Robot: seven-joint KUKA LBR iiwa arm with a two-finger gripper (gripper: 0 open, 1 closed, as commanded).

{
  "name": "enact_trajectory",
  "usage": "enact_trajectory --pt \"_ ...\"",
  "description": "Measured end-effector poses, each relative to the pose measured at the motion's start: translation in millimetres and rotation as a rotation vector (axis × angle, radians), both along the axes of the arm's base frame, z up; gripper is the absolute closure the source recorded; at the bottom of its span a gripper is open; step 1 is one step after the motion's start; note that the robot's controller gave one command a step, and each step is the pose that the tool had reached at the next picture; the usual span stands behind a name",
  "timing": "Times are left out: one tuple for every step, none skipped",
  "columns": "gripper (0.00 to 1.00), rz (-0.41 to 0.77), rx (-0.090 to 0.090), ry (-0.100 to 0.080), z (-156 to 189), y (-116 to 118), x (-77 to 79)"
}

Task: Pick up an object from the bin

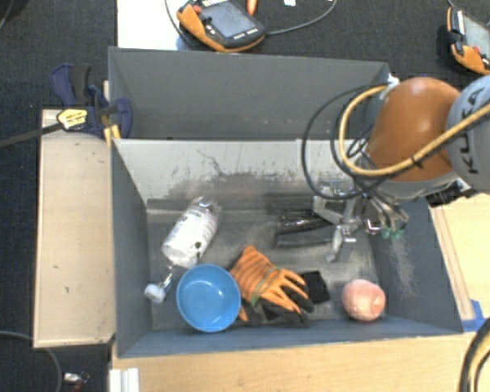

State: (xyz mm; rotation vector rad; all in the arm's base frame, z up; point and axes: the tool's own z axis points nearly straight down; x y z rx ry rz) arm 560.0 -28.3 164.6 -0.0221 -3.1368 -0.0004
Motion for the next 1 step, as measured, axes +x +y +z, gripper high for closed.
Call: enact_trajectory --pt "0.00 0.001 0.000 -0.008 4.6 0.0 1.7"
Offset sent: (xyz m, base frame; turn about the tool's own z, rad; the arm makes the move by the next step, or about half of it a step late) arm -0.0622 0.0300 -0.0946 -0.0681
